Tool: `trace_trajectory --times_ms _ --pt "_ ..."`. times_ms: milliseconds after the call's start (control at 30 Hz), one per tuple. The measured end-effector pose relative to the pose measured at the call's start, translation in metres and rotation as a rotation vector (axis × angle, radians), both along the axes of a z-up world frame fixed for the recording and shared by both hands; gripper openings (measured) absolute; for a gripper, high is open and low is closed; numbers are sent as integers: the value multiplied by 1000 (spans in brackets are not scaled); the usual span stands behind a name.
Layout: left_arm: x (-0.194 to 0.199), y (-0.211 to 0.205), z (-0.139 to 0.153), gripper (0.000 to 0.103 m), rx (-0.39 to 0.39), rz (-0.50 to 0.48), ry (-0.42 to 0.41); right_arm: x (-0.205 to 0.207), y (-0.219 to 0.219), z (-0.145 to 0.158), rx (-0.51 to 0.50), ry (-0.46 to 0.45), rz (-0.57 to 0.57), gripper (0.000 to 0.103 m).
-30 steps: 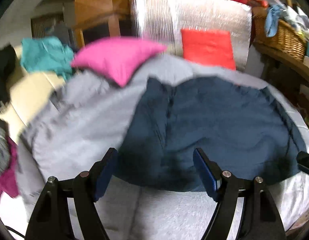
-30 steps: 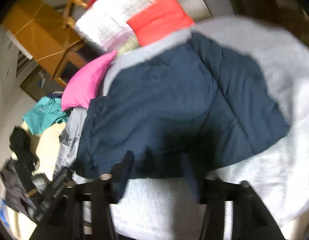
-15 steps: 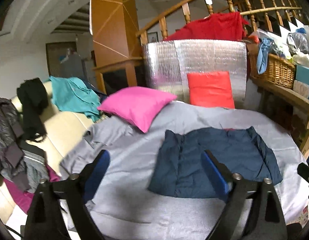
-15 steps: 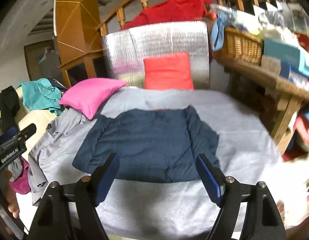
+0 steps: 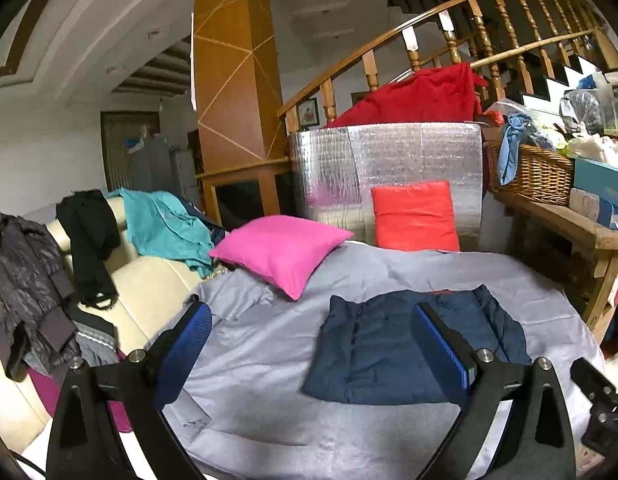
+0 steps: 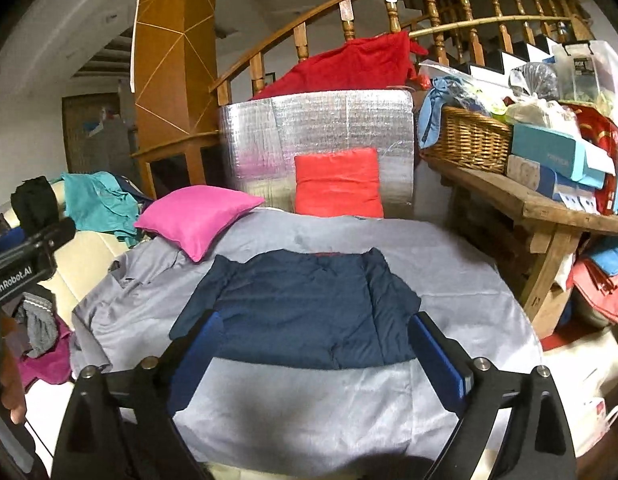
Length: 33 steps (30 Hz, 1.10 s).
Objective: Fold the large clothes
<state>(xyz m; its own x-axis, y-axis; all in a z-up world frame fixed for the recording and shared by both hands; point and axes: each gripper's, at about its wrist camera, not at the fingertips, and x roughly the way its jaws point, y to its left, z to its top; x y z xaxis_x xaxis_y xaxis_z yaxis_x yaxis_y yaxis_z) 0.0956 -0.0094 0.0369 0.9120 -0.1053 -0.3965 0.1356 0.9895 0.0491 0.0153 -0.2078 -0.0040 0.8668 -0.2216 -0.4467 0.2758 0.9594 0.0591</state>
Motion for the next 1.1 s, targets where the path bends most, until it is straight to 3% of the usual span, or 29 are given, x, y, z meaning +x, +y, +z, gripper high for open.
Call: trace_trajectory --times_ms 467,1100 --pt "-28 7 20 99 -10 2 -24 -25 4 19 28 -66 -70 96" --pt "-29 7 16 100 -4 21 -18 -18 4 9 59 -42 -50 96"
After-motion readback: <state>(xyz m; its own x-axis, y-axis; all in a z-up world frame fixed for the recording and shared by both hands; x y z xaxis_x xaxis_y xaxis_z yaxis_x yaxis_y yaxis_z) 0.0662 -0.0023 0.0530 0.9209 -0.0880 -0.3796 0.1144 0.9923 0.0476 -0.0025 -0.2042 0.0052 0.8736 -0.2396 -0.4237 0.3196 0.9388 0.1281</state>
